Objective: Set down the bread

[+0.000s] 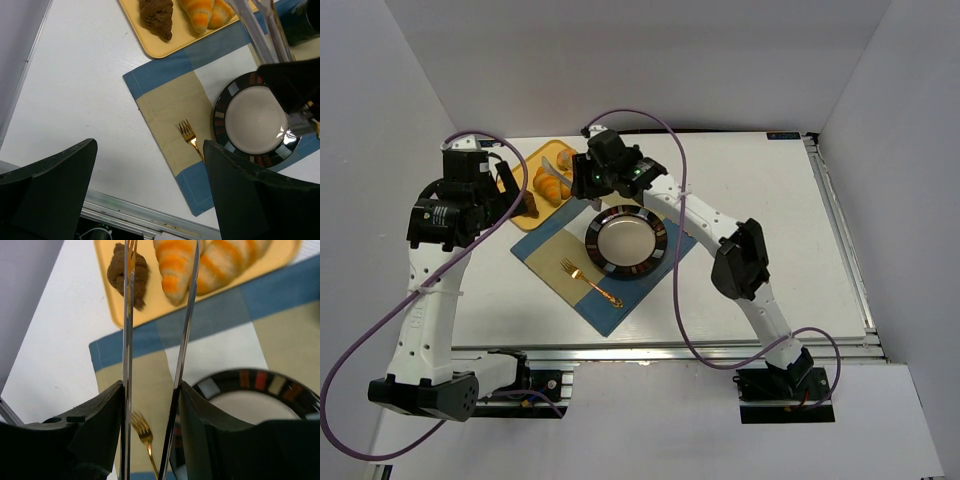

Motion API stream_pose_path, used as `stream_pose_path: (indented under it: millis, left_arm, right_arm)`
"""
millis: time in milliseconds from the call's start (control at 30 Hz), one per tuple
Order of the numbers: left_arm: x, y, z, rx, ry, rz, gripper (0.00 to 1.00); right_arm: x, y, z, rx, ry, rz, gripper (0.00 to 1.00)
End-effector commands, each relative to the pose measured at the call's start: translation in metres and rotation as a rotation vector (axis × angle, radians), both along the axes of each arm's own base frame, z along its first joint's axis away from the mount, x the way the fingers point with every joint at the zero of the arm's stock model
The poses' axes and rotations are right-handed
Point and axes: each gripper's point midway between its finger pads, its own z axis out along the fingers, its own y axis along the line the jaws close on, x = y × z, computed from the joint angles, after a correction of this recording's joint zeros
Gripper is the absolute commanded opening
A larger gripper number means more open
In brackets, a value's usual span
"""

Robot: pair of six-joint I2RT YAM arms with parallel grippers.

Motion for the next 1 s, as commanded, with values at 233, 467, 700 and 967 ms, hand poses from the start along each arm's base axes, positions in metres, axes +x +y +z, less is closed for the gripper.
stream_pose_path:
  millis: [233,467,700,967]
  left_arm:
    - [0.001,-0.005,0.003,-0.010,-0.015,-0.034,0.98]
    - [-0.006,-0.001,-0.004,0.008,0.004,-0.022,0.98]
    - [-0.012,0.003,-0.009,0.018,0.020,-0.004,0.98]
    - [-0.019,0.008,-0.005,0.027,0.001,0.021,0.98]
  right_arm:
    - [0.021,0.041,-0.021,0.095,-0.070,0.065,0.50]
    - [0.019,0.048,-0.062,0.056,-0.021,0.083,0.50]
    - [0.018,0.046,-0.076,0.009,-0.030,0.094,0.28]
    - [0.016,0.050,-0.023,0.092,-0.082,0.092,0.00]
